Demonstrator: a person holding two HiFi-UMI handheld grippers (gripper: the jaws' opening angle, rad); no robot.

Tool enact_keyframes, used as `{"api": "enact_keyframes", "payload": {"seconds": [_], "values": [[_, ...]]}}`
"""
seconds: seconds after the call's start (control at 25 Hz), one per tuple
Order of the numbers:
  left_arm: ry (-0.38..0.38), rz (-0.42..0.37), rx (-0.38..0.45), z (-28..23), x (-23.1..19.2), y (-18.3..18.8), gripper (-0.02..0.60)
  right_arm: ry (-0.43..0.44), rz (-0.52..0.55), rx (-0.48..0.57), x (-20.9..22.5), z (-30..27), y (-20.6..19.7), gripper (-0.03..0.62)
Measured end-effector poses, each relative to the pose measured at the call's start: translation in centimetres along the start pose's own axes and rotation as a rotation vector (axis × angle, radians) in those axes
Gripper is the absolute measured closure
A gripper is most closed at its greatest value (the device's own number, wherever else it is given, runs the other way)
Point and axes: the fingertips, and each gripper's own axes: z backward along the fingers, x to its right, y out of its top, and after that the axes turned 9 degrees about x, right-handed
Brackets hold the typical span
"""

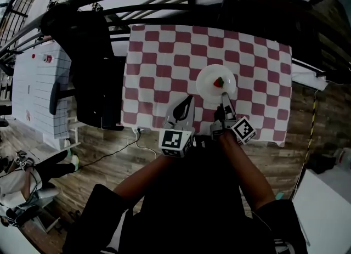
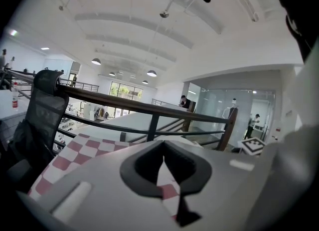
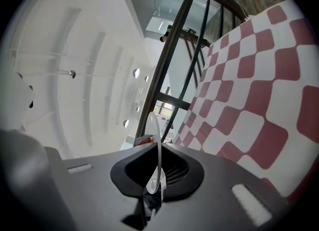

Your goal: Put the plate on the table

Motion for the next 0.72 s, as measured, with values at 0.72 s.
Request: {"api": "enact_keyframes", "payload": {"seconds": [0.72], "values": [[0.048,-0.027,-0.083,-7.3,-1.4,-1.3,0.572,-0.084,-0.019,-0.168,14.0,-4.6,-1.9,0.582]]}}
